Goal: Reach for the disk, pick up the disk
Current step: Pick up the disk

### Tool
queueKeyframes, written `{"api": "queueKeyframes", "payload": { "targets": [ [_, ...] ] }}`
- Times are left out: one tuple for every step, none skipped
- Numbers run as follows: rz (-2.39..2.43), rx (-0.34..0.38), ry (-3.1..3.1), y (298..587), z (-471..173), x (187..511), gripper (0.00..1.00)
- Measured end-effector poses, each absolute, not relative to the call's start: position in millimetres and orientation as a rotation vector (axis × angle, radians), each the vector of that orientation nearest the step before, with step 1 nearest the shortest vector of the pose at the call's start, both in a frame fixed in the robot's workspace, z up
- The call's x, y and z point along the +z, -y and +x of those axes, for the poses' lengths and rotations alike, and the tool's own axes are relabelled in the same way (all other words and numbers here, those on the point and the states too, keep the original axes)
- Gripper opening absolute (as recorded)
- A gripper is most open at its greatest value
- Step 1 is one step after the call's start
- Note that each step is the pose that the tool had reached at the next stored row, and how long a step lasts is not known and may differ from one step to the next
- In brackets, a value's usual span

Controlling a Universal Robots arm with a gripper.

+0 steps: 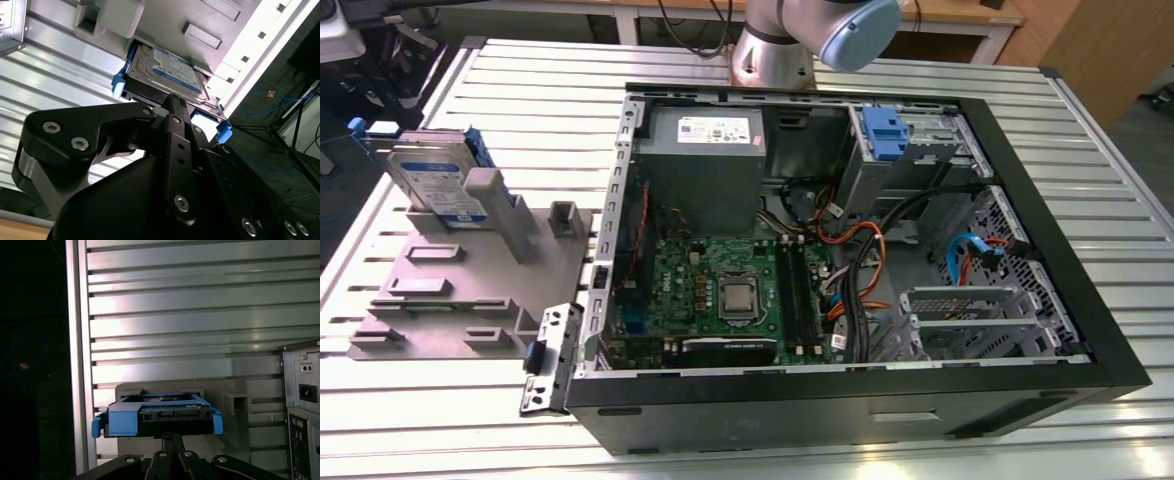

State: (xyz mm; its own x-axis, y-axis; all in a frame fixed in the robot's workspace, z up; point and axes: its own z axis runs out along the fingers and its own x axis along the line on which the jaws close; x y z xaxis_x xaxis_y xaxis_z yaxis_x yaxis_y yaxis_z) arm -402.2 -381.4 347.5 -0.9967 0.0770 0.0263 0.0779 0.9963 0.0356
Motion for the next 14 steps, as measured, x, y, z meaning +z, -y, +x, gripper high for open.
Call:
{"api": "queueKeyframes", "payload": {
  "targets": [
    [-0.121, -0.057, 3.114, 381.4, -402.2, 347.5, 0.11],
    [-0.121, -0.057, 3.114, 381.4, -402.2, 347.5, 0.11],
    [-0.121, -0.057, 3.114, 381.4, -402.2, 347.6, 0.11],
    [-0.117, -0.057, 3.114, 381.4, -402.2, 347.6, 0.11],
    [-0.108, -0.057, 3.114, 381.4, -402.2, 347.6, 0.11],
    [-0.092, -0.056, 3.114, 381.5, -402.2, 347.6, 0.11],
    [-0.07, -0.056, 3.115, 381.4, -402.3, 347.6, 0.11],
    [-0.047, -0.056, 3.115, 381.5, -402.2, 347.6, 0.11],
    [-0.02, -0.056, 3.115, 381.5, -402.2, 347.6, 0.11],
    [0.006, -0.055, 3.115, 381.5, -402.2, 347.6, 0.11],
    [0.034, -0.055, 3.114, 381.4, -402.3, 347.6, 0.11],
    [0.061, -0.054, 3.113, 381.5, -402.2, 347.6, 0.11],
    [0.089, -0.054, 3.113, 381.4, -402.2, 347.6, 0.11],
    [0.12, -0.054, 3.111, 381.4, -402.2, 347.6, 0.11]
  ]
}}
